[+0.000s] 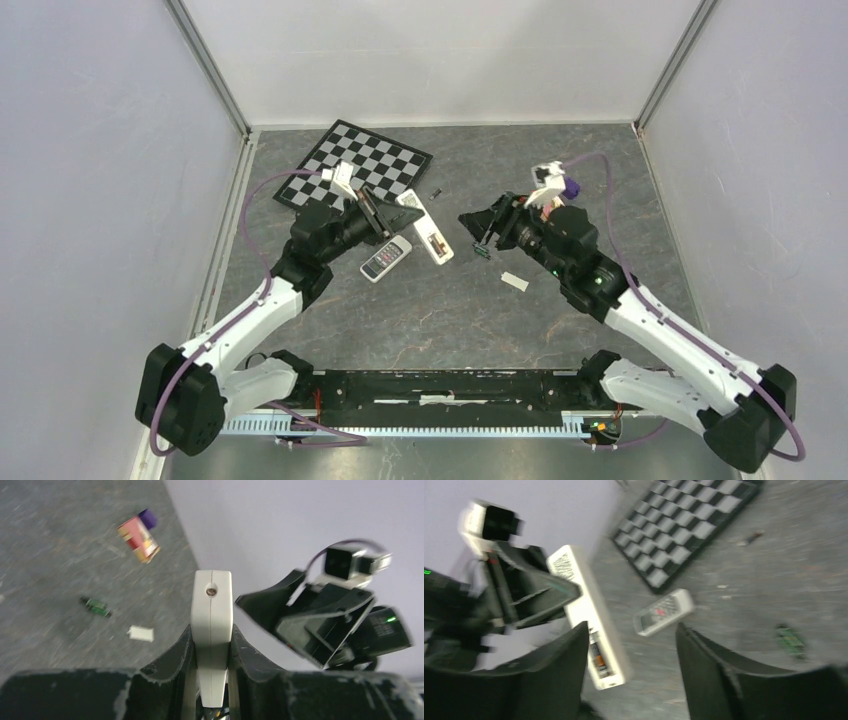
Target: Load the batteries into the remote control
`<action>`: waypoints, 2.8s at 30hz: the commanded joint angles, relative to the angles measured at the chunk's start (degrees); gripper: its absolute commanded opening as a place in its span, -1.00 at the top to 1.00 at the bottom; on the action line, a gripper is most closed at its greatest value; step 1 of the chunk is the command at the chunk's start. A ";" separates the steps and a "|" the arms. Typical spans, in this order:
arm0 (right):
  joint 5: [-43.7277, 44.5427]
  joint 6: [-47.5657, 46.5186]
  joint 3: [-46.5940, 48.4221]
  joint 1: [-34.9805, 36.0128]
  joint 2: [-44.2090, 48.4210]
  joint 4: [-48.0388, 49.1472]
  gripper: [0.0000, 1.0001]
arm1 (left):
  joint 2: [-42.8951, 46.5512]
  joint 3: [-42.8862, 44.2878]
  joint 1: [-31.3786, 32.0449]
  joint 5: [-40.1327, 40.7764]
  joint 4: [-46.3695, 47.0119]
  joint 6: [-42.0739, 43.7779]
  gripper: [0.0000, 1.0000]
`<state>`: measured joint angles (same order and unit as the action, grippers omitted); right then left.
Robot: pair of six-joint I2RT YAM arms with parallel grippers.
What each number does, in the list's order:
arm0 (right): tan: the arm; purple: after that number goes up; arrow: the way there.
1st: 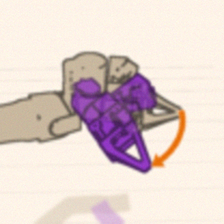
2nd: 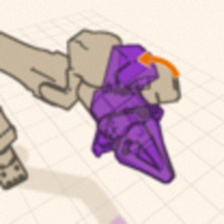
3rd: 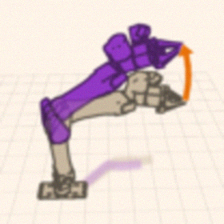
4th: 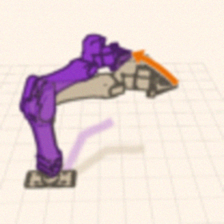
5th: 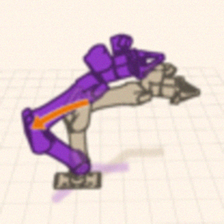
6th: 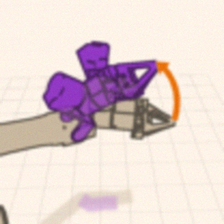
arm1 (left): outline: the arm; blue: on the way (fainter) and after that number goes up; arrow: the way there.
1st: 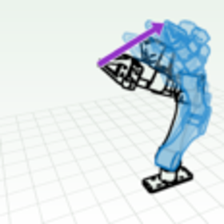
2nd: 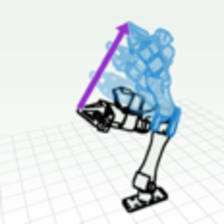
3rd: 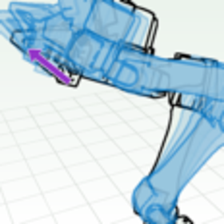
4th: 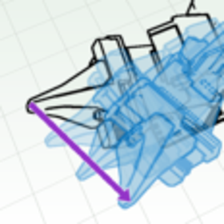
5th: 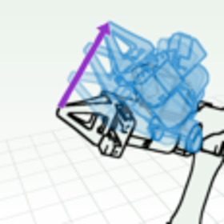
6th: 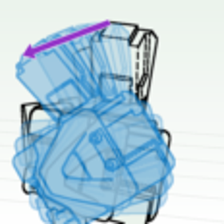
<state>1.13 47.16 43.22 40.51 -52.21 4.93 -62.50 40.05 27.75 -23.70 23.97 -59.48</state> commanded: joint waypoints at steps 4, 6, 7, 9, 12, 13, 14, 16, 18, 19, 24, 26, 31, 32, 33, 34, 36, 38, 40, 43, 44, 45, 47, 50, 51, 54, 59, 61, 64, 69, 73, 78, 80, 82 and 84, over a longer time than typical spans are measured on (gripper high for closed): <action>10.71 -31.70 7.68 -0.72 -11.33 -21.90 -0.15 | 5.96 -7.65 -0.50 2.68 -4.10 6.67 0.96; 11.84 -35.58 7.75 -1.53 -15.03 -22.71 -0.16 | 7.16 -9.11 -0.52 2.87 -4.10 7.84 0.96; 11.01 -36.82 7.67 -2.11 -17.13 -22.61 -0.19 | 7.79 -9.80 -0.52 2.80 -3.87 8.62 0.96; 8.62 -38.68 7.30 -3.73 -20.57 -21.10 -0.26 | 8.87 -10.73 -0.59 2.63 -3.65 10.31 0.96; 5.77 -40.89 7.48 -5.97 -25.60 -17.64 -0.26 | 10.27 -11.31 -0.65 3.06 -4.95 12.70 0.96; 5.38 -41.80 7.77 -6.36 -27.07 -16.45 -0.23 | 10.56 -11.36 -0.67 3.51 -5.59 13.25 0.96; 5.30 -42.66 8.43 -6.61 -29.07 -15.78 -0.20 | 10.95 -11.50 -0.75 4.06 -6.21 13.50 0.96; 4.84 -44.69 10.28 -6.88 -32.93 -15.25 -0.12 | 11.35 -11.59 -0.76 4.37 -6.64 13.86 0.96; 4.80 -45.41 11.84 -7.43 -36.47 -14.84 -0.02 | 11.20 -11.51 -0.78 4.21 -6.95 13.87 0.96; 4.32 -45.98 12.28 -7.55 -37.51 -14.34 0.04 | 11.00 -11.43 -0.85 4.10 -7.00 13.87 0.96; 4.65 -48.33 13.53 -7.89 -41.57 -13.10 0.21 | 9.92 -11.04 -0.94 3.75 -6.92 13.70 0.96; 4.62 -49.09 13.65 -8.21 -42.63 -12.86 0.24 | 9.57 -10.85 -0.98 3.54 -6.75 13.60 0.96; 4.45 -50.49 14.21 -8.87 -44.36 -13.33 0.32 | 9.11 -10.75 -1.20 3.05 -6.49 13.34 0.96; 3.89 -50.65 14.41 -9.02 -44.47 -14.01 0.32 | 9.09 -10.70 -1.28 3.01 -6.48 13.19 0.96; 3.03 -50.80 14.55 -9.05 -44.39 -14.85 0.31 | 9.12 -10.70 -1.29 2.97 -6.48 13.16 0.96; 1.57 -50.85 14.50 -9.05 -43.95 -15.39 0.24 | 9.21 -10.72 -1.33 2.90 -6.48 13.08 0.96; -0.88 -50.53 13.76 -9.05 -43.19 -15.98 0.09 | 9.33 -10.79 -1.46 2.87 -6.43 13.01 0.96; -3.01 -49.89 13.32 -9.16 -42.97 -16.74 0.02 | 9.51 -10.79 -1.54 2.87 -6.39 12.91 0.96; -3.89 -49.62 12.92 -9.23 -43.38 -16.87 0.00 | 9.42 -10.70 -1.56 2.79 -6.31 12.88 0.96; -4.09 -49.57 12.93 -9.48 -44.82 -16.90 0.00 | 9.25 -10.37 -1.60 2.48 -6.39 12.83 0.96; -4.56 -49.62 12.86 -9.64 -45.27 -16.59 0.01 | 9.24 -10.35 -1.63 2.32 -6.39 12.81 0.96; -5.01 -49.62 12.99 -9.82 -45.72 -16.53 0.03 | 9.32 -10.41 -1.62 2.35 -6.39 12.73 0.96; -5.34 -49.54 13.89 -10.00 -46.85 -17.30 0.09 | 9.46 -10.29 -1.72 2.35 -6.47 12.64 0.96; -5.58 -49.11 14.90 -9.97 -47.80 -18.68 0.15 | 9.65 -10.26 -1.72 2.35 -6.65 12.64 0.96; -5.54 -48.77 15.20 -10.10 -47.96 -19.38 0.17 | 9.59 -10.26 -1.77 2.49 -6.67 12.64 0.96; -5.78 -48.13 15.28 -10.10 -48.20 -20.70 0.24 | 9.66 -10.11 -1.91 2.42 -6.85 12.80 0.96; -4.64 -47.87 15.43 -10.08 -48.91 -22.84 0.47 | 9.43 -9.57 -2.08 2.36 -7.17 13.25 0.96; -4.39 -47.74 15.30 -10.04 -48.78 -23.27 0.49 | 9.41 -9.36 -2.17 2.35 -7.35 13.48 0.96; -4.50 -47.25 15.51 -10.01 -48.41 -24.49 0.50 | 9.42 -9.12 -2.35 2.35 -7.54 13.77 0.96; -6.43 -47.23 15.26 -9.85 -47.42 -25.94 0.61 | 9.17 -8.81 -2.61 2.35 -7.67 13.96 0.96; -9.00 -47.89 14.44 -9.56 -46.05 -27.17 0.76 | 9.02 -8.59 -2.78 2.18 -7.62 14.13 0.96; -9.12 -48.73 13.23 -8.65 -44.33 -28.63 0.79 | 8.80 -8.52 -3.03 2.17 -7.70 14.22 0.96; -8.77 -48.83 12.83 -8.13 -43.90 -28.60 0.70 | 8.82 -8.50 -3.21 2.17 -7.70 14.22 0.96; -7.59 -48.61 12.76 -7.83 -44.39 -28.23 0.49 | 8.80 -8.48 -3.31 2.09 -7.65 14.31 0.96; -5.53 -48.22 13.34 -7.56 -45.61 -28.16 0.34 | 8.80 -8.42 -3.42 2.08 -7.71 14.31 0.96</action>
<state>-6.83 -1.04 56.47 32.29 -97.97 -22.44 -53.65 28.77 24.82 -20.12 14.98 -47.62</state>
